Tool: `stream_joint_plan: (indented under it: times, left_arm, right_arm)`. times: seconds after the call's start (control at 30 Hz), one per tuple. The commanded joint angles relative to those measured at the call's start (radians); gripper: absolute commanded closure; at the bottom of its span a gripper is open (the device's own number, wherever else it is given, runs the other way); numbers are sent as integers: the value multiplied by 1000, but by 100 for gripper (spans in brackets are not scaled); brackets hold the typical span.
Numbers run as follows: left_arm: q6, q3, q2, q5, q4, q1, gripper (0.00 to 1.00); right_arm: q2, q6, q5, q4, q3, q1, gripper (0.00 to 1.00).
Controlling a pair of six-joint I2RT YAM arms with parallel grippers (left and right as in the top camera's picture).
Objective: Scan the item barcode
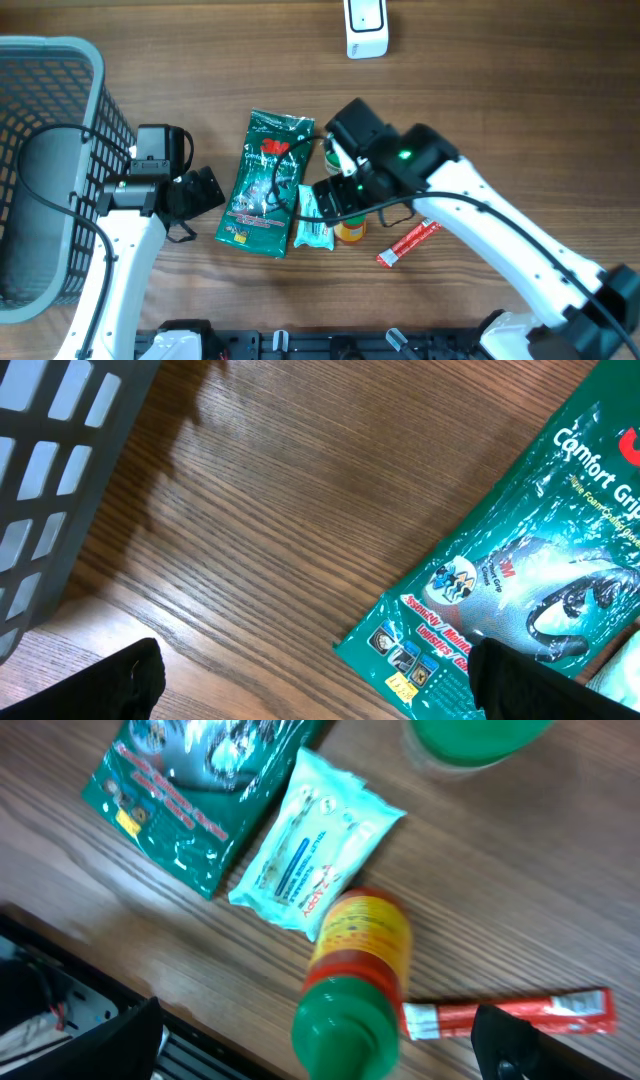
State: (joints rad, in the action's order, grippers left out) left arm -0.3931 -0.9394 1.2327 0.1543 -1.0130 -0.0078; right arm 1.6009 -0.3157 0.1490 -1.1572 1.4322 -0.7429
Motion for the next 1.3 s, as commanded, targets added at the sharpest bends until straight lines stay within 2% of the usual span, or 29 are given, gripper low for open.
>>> stream_joint_plan:
  times: [0.0, 0.17, 0.5, 0.67, 0.83, 1.03, 1.13, 1.27]
  left_arm:
    - [19, 6, -10, -5, 0, 6, 0]
    - [20, 6, -10, -5, 0, 6, 0]
    - [20, 6, -10, -5, 0, 6, 0]
    - [19, 6, -10, -5, 0, 6, 0]
    - [19, 6, -10, -5, 0, 6, 0]
    - [20, 6, -10, -5, 0, 6, 0]
    - [19, 6, -10, -5, 0, 6, 0]
    - [20, 6, -10, -5, 0, 6, 0]
  right_arm:
    - [76, -37, -2, 13, -19, -28, 7]
    - [143, -81, -82, -35, -19, -28, 20]
    - [144, -106, -81, 2, -98, -30, 32]
    - [144, -122, -81, 35, -101, -30, 53]
    - [135, -247, -91, 18, -96, 3, 68]
    - [110, -413, -131, -15, -70, 190, 68]
    - [110, -562, -177, -10, -70, 285, 68]
    - [110, -686, -201, -10, -70, 336, 65]
